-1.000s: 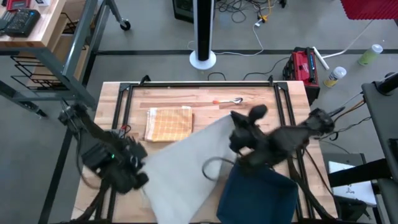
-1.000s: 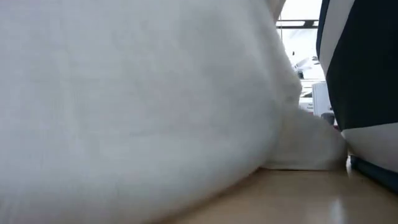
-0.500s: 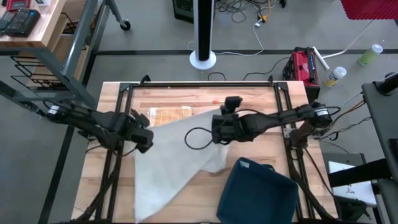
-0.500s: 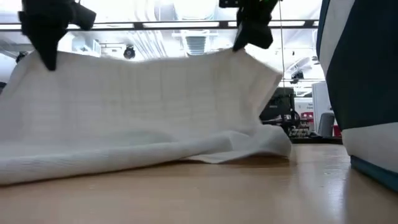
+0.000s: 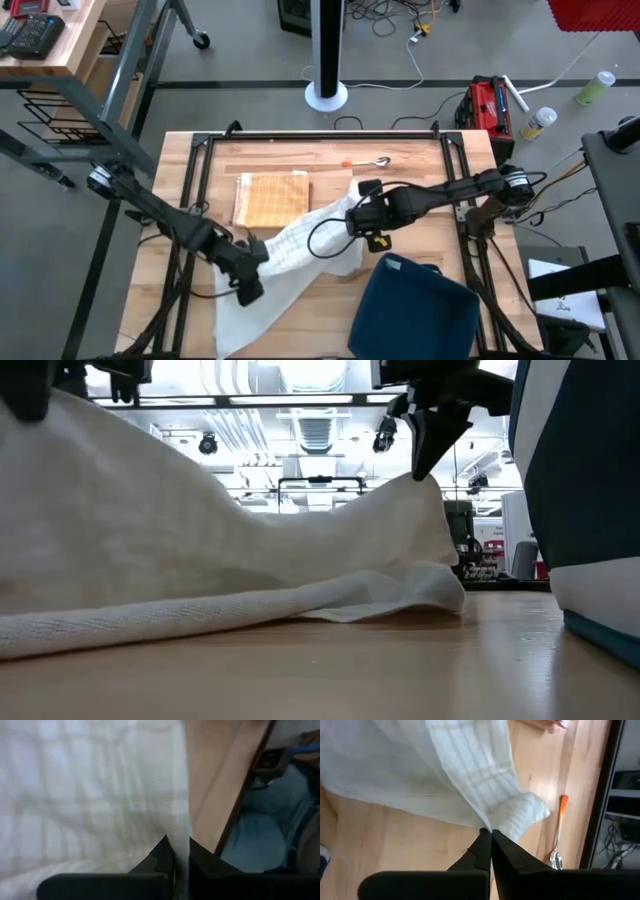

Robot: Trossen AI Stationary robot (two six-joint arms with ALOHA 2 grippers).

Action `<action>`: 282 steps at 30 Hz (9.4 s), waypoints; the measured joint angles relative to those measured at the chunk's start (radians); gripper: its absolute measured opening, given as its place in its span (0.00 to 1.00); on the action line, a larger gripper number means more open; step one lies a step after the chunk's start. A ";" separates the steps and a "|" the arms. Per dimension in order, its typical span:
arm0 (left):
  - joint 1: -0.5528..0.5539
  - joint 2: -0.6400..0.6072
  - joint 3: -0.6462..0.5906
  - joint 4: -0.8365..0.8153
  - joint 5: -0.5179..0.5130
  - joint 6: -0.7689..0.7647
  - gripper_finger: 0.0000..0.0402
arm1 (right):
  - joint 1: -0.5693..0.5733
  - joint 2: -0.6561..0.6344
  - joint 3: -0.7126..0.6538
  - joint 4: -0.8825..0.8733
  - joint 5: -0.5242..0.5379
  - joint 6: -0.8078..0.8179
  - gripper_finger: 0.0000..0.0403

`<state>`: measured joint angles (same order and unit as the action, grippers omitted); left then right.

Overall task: Fold towel
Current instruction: Fold the white towel

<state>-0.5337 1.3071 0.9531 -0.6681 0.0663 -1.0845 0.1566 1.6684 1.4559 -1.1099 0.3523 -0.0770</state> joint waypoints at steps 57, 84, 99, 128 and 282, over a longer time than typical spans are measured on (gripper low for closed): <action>-0.545 0.264 0.045 -0.012 -0.169 -0.635 0.19 | 0.164 0.380 0.005 0.877 -0.199 0.152 0.18; -0.534 0.474 0.048 0.574 -0.170 -0.602 0.19 | 0.155 0.438 0.062 0.995 -0.384 0.085 0.02; -0.429 0.455 0.045 0.119 -0.324 -0.650 0.19 | 0.162 0.614 0.174 0.888 -0.209 0.134 0.02; -0.560 0.414 0.113 -0.095 -0.490 -0.489 0.24 | 0.231 0.591 0.470 0.547 -0.263 0.024 0.02; -0.602 0.316 0.133 0.909 -1.497 0.737 0.00 | 0.247 0.291 0.839 0.095 -0.525 -0.130 0.00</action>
<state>-1.1359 1.6233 1.0863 0.2409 -1.4304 -0.3478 0.4034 1.9598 2.2944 -1.0148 -0.1726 -0.2070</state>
